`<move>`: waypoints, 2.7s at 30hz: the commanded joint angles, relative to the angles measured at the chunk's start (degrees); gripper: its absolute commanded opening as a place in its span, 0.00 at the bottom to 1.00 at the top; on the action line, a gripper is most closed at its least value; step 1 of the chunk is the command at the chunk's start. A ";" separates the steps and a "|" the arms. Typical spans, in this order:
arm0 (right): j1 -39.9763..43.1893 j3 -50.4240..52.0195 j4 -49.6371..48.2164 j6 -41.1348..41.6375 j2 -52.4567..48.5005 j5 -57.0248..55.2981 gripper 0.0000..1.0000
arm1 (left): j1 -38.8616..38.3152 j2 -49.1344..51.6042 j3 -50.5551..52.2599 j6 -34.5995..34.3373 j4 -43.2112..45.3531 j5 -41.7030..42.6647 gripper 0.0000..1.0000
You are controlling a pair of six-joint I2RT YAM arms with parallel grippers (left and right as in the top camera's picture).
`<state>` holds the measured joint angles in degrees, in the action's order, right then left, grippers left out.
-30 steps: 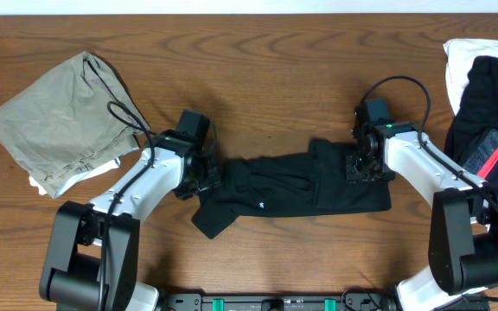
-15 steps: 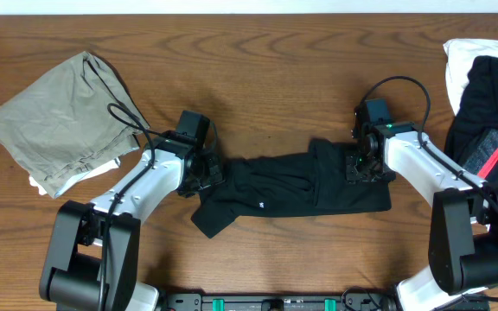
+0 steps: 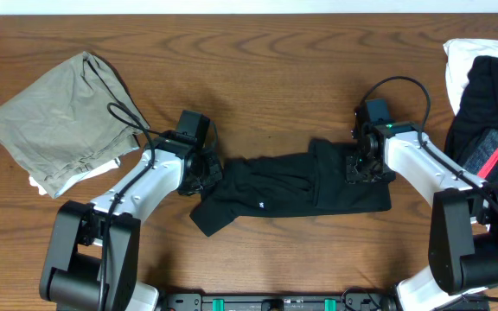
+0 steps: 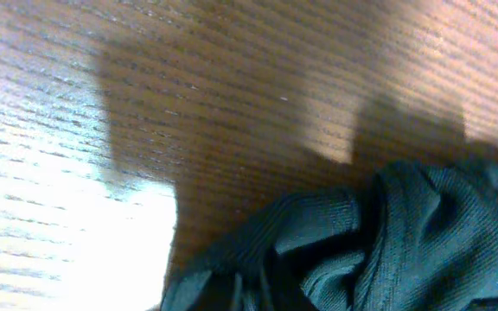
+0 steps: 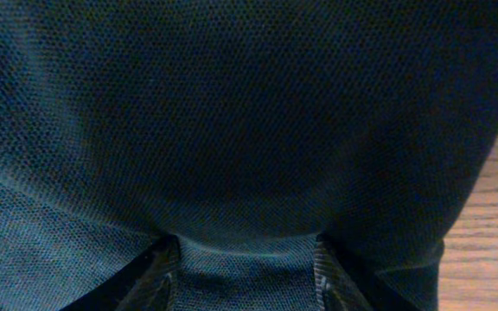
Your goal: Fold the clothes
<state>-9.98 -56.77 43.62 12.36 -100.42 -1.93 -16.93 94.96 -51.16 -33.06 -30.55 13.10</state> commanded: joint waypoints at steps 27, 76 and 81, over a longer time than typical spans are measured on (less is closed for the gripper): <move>-0.15 1.88 1.09 -1.60 -0.96 0.63 0.50 | 13.38 0.52 0.37 -7.13 6.05 -8.70 0.06; -0.15 2.16 1.05 -1.92 -0.96 -0.39 0.50 | 12.83 -0.59 9.70 -3.67 9.35 10.56 0.79; -0.15 2.16 1.01 -1.90 -0.96 -0.35 0.50 | 12.70 -0.59 12.33 -3.65 13.62 15.04 0.79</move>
<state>-10.26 -56.53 44.16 11.29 -100.38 1.26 -3.90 91.61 -42.46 -36.18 -16.93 25.87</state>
